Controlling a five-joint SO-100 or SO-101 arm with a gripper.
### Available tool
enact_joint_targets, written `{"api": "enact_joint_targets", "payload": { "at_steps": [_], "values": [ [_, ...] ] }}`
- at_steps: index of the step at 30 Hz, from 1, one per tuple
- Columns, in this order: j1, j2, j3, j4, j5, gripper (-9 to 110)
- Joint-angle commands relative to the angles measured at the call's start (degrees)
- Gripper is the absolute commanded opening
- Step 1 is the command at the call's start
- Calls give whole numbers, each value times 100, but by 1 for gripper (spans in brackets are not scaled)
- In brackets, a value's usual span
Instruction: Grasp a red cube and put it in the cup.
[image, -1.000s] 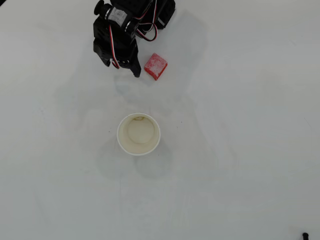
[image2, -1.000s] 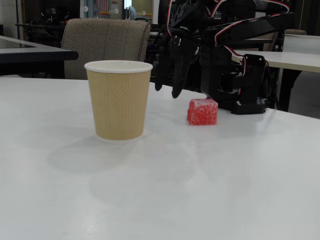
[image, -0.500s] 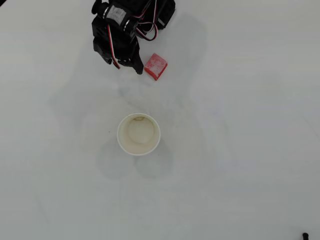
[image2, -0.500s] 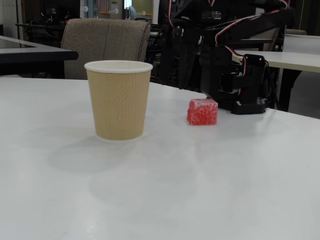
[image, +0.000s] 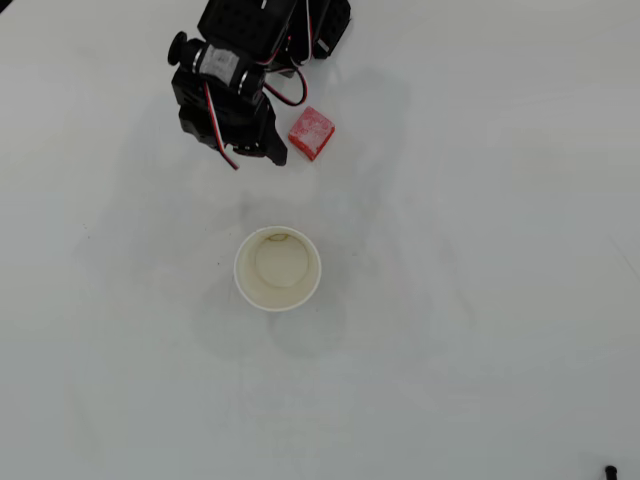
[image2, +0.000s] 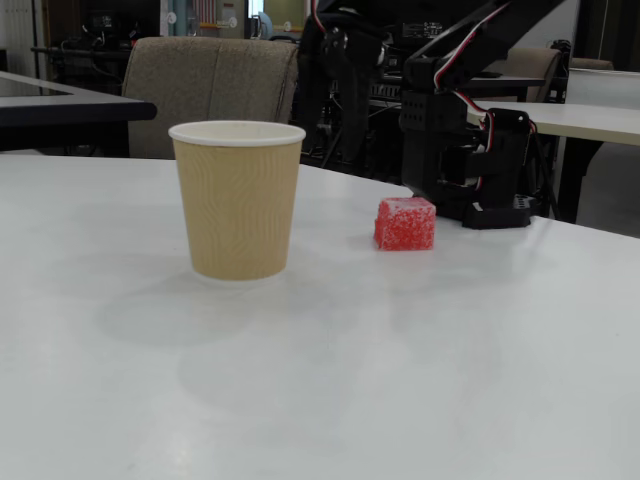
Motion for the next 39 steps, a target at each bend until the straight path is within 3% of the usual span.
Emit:
{"api": "enact_joint_targets", "payload": {
  "at_steps": [1,11,28,39],
  "values": [
    [229,-308,-659,-62,-44,32],
    [35,-923,-738,-633,62,32],
    [1222,-1257,-659,-123,62,32],
    [826,-1081,-554,-264,193,32]
  ]
}}
